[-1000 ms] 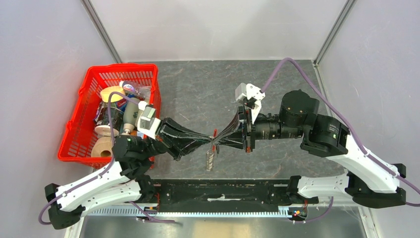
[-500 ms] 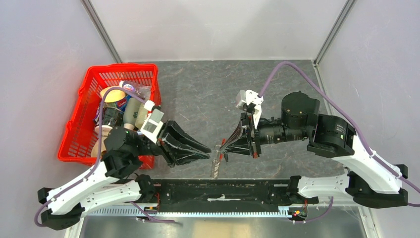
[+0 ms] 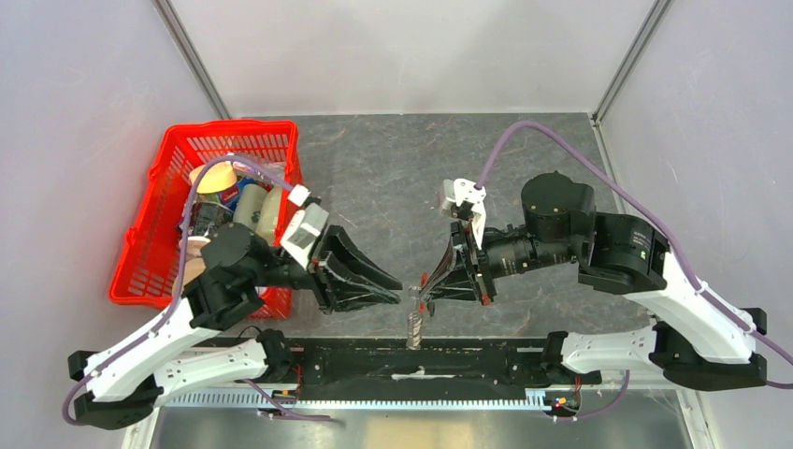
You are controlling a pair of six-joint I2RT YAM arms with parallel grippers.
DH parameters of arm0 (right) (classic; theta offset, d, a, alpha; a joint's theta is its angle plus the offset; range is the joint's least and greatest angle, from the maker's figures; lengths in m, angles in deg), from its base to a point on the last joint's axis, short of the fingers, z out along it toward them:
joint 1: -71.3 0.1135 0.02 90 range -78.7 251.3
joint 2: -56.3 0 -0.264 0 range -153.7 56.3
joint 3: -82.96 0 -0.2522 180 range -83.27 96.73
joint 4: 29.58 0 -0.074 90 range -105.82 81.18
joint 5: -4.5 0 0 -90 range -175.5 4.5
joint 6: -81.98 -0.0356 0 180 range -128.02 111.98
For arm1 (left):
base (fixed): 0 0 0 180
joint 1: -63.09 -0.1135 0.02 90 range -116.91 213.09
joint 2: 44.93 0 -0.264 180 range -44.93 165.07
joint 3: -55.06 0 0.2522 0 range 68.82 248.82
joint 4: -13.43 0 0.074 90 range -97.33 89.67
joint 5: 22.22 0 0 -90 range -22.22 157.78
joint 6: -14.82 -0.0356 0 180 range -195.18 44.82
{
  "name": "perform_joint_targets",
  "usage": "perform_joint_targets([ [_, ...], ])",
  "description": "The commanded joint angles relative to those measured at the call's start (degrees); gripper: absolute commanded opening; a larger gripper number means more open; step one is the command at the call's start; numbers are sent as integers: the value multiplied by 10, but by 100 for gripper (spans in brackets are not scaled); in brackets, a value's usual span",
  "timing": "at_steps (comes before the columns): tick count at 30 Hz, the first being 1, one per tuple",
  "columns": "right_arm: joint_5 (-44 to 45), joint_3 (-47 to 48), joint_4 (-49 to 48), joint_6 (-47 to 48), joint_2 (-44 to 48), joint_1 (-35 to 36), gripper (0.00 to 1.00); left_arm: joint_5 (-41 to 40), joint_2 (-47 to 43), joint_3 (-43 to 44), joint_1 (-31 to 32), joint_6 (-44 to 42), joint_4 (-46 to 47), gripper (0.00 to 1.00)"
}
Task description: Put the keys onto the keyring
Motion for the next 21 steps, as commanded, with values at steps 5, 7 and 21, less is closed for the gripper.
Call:
perform_joint_targets([
  [5,-26,39,0,13,-18,0,0,22,26,30,1,-30,-29,36],
  [7,-26,40,5,16,-21,0,0,25,27,33,1,-30,-30,36],
  [21,-24,39,22,29,-27,0,0,34,40,44,1,-32,-43,37],
])
